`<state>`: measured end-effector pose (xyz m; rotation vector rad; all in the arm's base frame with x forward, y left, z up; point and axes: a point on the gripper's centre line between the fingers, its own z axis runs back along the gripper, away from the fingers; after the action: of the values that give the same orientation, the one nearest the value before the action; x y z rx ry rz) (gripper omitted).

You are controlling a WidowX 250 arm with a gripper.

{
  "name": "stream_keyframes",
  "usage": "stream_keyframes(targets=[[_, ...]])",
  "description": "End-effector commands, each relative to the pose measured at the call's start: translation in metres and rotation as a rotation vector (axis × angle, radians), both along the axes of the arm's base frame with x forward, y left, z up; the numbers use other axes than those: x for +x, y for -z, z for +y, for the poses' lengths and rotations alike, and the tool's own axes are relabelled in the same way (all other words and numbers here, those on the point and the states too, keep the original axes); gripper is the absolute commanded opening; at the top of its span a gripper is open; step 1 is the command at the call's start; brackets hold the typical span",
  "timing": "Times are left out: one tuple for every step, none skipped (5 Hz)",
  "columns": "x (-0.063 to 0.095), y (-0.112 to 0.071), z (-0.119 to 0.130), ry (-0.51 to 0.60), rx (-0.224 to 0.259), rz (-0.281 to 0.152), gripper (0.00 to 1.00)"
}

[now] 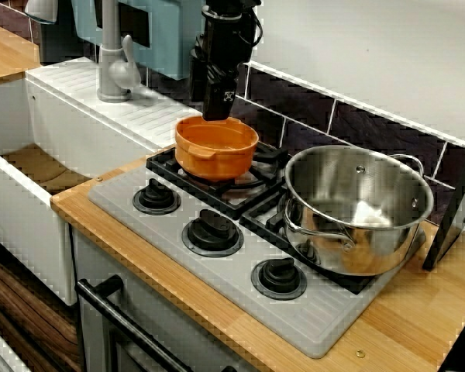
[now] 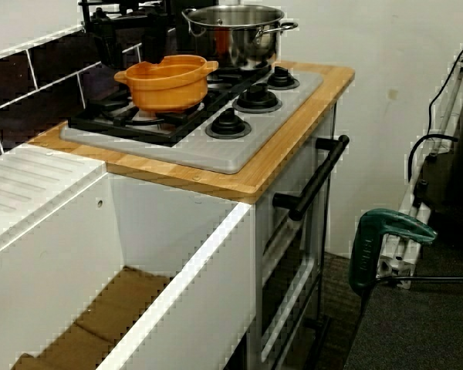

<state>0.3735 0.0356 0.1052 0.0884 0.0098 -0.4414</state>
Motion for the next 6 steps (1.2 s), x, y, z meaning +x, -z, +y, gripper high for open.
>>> stream_keyframes(targets=[[-0.009,-0.036,-0.011,0.044,-0.007,-0.159,1.00],[-0.015,-0.037,-0.024,0.059,-0.022,-0.183,1.00],[-0.021,-0.035,-0.038,0.054,-0.032,-0.192,1.00],[-0.021,-0.032,-0.045,0.035,-0.027,-0.187,1.00],[-0.023,-0.033,-0.048,0.035,-0.028,-0.200,1.00],[-0.024,-0.032,-0.051,0.029,-0.035,-0.203,1.00]])
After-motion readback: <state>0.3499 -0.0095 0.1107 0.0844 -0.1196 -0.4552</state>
